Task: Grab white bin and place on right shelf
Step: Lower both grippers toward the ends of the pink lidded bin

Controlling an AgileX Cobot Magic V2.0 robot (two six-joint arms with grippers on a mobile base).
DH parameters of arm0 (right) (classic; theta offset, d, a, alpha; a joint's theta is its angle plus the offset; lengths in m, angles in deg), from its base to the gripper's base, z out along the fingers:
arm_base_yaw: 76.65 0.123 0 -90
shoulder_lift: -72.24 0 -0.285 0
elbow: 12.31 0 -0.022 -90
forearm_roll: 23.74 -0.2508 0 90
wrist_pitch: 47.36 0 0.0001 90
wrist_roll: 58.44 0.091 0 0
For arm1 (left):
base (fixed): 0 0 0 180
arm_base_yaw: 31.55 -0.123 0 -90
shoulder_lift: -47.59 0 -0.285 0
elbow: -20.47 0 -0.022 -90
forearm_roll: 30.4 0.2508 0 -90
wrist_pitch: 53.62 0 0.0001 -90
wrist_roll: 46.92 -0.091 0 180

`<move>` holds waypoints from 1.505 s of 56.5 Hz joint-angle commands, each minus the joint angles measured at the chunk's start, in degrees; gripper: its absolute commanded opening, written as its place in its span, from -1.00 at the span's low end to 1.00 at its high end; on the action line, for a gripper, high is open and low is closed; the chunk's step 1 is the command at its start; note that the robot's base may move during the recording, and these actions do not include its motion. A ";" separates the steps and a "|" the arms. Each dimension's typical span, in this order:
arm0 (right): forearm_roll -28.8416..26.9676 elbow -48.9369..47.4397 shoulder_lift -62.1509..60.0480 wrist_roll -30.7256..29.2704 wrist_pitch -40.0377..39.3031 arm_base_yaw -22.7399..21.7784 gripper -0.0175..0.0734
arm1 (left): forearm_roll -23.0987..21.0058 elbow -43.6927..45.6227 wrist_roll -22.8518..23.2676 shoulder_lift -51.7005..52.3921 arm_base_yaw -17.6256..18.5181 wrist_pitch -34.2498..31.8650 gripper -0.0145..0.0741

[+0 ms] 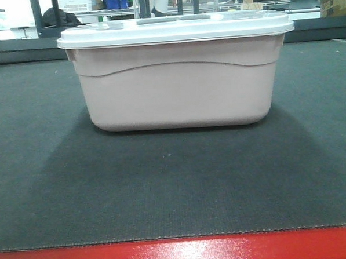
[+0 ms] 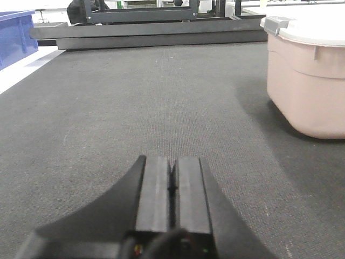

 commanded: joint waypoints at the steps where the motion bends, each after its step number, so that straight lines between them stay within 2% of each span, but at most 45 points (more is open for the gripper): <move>1: -0.27 -0.87 -1.01 -0.16 -5.20 -0.15 -0.44 | -0.50 -0.76 0.35 0.81 -0.10 -5.21 -0.96; 43: -0.27 -0.92 -1.04 -0.16 -7.00 -0.15 -0.44 | -0.50 -0.76 0.35 0.81 -0.10 -6.17 -0.96; 48: -0.27 -0.92 -1.04 -0.16 -7.12 -0.15 -0.44 | -2.57 -0.76 0.35 0.81 -0.10 -6.74 -0.96; 55: -0.27 -0.92 -1.04 -0.16 -7.87 -0.15 -0.44 | -2.81 -0.76 0.35 0.45 -0.10 -11.66 -0.96; 60: -0.27 -1.57 -1.04 -0.16 -13.04 -0.15 -0.44 | -2.81 0.51 0.35 0.45 -0.10 -17.46 -0.96; 62: -0.27 -2.52 -0.99 -0.16 -14.78 -0.15 -0.44 | -2.81 2.04 0.35 0.45 -0.10 -17.68 -0.96; 68: -0.27 -8.98 -0.93 -0.16 -15.67 -0.15 -0.44 | -1.98 9.70 0.35 -0.50 0.01 -11.70 -0.96; 76: -0.27 -19.83 2.21 -0.16 -10.44 -0.15 -0.44 | -0.11 23.35 0.35 -5.93 0.01 -3.55 -0.94; 85: -0.27 -29.64 9.74 -0.16 -6.64 -0.15 -0.37 | -0.11 34.85 0.35 -15.45 0.01 3.71 -0.69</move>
